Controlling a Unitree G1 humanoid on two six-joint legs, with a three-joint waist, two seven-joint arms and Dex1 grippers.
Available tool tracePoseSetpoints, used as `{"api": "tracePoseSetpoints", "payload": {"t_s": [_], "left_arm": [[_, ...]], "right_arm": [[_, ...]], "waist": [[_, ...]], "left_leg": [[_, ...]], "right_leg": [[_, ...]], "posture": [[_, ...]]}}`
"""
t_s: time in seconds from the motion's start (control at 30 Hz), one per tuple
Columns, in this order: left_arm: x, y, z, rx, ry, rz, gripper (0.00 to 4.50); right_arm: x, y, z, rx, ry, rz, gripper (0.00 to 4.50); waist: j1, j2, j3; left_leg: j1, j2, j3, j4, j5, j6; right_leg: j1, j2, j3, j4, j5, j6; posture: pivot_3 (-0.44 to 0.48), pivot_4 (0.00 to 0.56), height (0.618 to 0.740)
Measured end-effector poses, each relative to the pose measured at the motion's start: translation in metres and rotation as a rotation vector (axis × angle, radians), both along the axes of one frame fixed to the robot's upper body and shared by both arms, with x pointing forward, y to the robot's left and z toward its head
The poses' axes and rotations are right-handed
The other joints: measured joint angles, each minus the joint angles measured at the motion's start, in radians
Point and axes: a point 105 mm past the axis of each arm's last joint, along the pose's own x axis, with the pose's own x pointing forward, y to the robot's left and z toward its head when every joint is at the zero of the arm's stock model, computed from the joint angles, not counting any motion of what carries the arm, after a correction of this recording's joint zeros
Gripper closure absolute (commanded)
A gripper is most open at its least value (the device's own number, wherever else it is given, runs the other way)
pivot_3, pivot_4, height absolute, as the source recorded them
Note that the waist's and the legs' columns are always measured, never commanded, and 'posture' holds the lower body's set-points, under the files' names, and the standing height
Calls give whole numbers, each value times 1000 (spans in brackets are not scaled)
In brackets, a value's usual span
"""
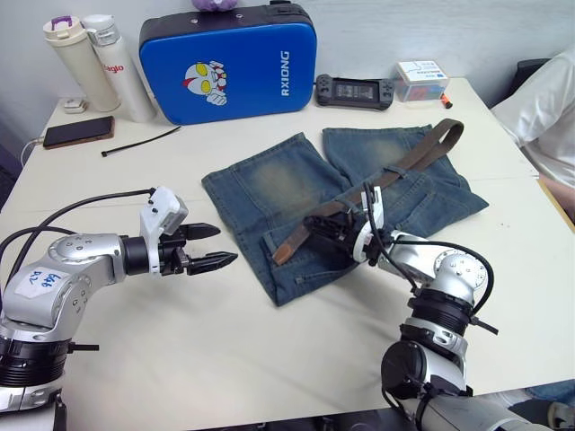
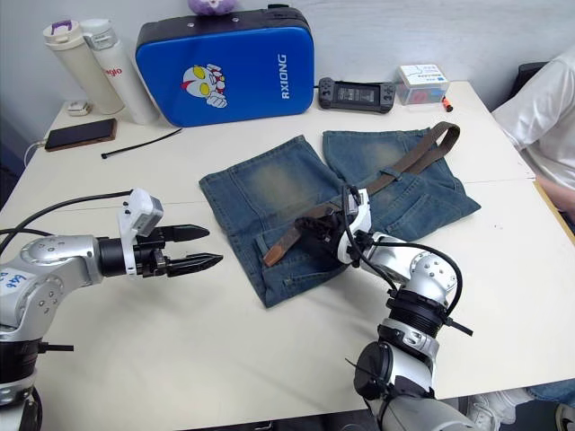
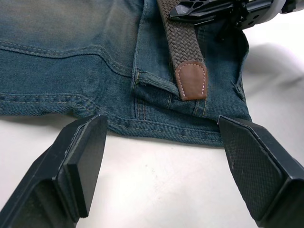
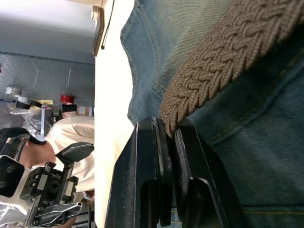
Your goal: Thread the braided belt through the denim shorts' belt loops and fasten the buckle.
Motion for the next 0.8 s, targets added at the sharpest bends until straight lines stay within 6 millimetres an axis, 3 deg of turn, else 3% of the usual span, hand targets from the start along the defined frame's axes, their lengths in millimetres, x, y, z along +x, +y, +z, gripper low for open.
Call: {"api": "tracePoseSetpoints", "payload": {"t_s": [0.27, 0.57, 0.8], "left_arm": [[-1, 1, -2, 1, 6, 2, 424], [0, 1, -1, 2, 0, 3, 424], [0, 1, -1, 4, 2, 8, 424]], "right_arm": [[13, -8, 18, 12, -102, -106, 4435], [9, 5, -8, -85, -158, -113, 4435], [16, 7, -9, -97, -258, -166, 4435]], "waist": [[1, 0, 0], [1, 0, 0], [1, 0, 0]], "left_leg": [[0, 0, 0, 0, 0, 0], [0, 0, 0, 0, 0, 0], [0, 0, 0, 0, 0, 0]], "right_leg": [[0, 0, 0, 0, 0, 0], [0, 0, 0, 0, 0, 0], [0, 0, 0, 0, 0, 0]], "posture": [[0, 150, 725], [0, 150, 725], [0, 150, 725]]}}
